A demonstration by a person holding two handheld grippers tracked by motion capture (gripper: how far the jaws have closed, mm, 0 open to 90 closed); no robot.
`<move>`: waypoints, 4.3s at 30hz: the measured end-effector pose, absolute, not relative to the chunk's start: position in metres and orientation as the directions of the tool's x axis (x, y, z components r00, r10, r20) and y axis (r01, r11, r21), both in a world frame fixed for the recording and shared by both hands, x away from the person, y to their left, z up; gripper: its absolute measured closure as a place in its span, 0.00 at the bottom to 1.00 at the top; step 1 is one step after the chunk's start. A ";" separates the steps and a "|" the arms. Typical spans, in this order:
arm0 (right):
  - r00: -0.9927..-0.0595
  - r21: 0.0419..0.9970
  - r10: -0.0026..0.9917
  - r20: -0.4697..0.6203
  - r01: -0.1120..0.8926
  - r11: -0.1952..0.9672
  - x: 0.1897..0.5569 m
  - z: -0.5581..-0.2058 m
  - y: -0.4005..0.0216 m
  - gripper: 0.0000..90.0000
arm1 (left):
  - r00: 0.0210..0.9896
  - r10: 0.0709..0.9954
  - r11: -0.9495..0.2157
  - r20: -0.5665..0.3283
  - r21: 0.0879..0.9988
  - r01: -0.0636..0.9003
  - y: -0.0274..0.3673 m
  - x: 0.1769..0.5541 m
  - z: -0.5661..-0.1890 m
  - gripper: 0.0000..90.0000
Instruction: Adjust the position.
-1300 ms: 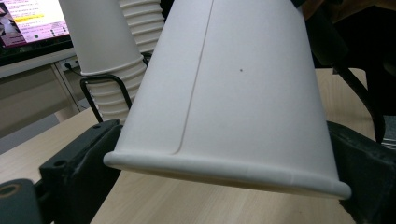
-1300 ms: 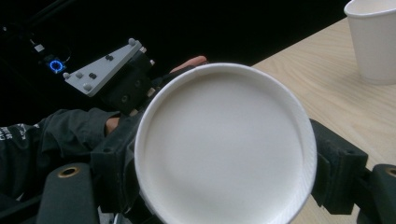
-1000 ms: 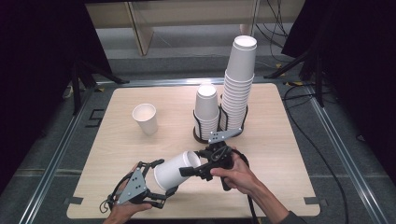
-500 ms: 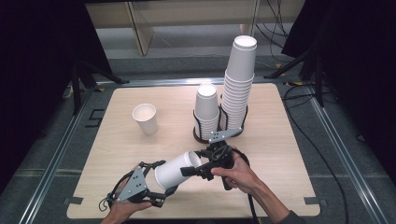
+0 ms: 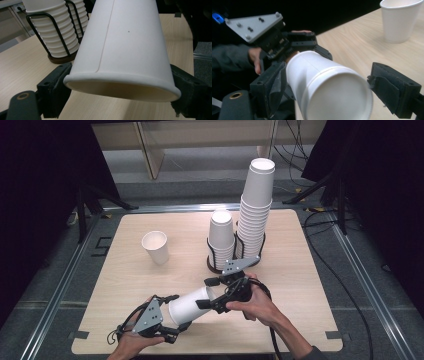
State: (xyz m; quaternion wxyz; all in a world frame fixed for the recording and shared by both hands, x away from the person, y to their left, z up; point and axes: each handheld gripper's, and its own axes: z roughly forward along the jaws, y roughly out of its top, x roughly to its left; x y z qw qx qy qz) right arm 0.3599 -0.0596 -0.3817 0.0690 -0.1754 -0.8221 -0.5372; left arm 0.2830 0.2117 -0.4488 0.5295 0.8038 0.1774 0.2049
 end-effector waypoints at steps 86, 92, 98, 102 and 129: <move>-0.956 0.511 -0.148 -0.254 -0.262 0.819 0.331 -0.402 -0.004 0.25 | 0.915 0.362 -0.496 0.180 0.868 0.026 0.207 0.286 -0.434 0.11; -0.986 0.628 -0.057 -0.158 -0.145 0.764 0.336 -0.396 -0.019 0.25 | 0.912 0.401 -0.364 0.082 0.928 0.077 0.215 0.291 -0.436 0.15; -0.993 0.725 -0.007 -0.117 -0.091 0.683 0.344 -0.390 -0.033 0.25 | 0.899 0.437 -0.281 0.022 0.953 0.114 0.221 0.294 -0.436 0.16; -0.995 0.758 0.011 -0.095 -0.065 0.649 0.348 -0.389 -0.037 0.24 | 0.896 0.445 -0.254 0.007 0.960 0.118 0.222 0.293 -0.436 0.16; -0.998 0.857 0.034 -0.051 -0.026 0.514 0.352 -0.396 -0.038 0.24 | 0.883 0.450 -0.041 -0.135 0.984 0.171 0.220 0.296 -0.433 0.14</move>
